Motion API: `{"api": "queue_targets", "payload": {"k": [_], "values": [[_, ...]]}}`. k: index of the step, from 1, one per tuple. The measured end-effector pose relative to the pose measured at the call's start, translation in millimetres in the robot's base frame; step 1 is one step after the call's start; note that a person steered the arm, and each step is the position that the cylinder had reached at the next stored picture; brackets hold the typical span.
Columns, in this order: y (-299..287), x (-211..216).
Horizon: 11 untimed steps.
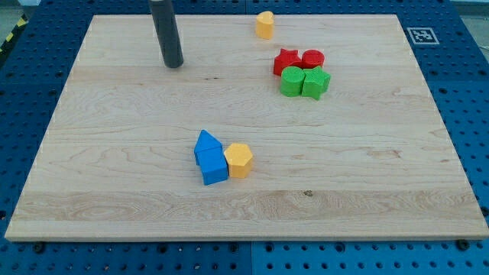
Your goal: Push your arm to the left of the yellow heart
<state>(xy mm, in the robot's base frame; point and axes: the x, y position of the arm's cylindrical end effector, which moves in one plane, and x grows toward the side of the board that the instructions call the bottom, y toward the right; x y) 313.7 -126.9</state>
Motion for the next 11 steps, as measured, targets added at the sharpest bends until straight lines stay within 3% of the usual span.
{"api": "queue_targets", "payload": {"k": [5,11], "values": [[54.7,-86.3],[98.6,-93.3]]}}
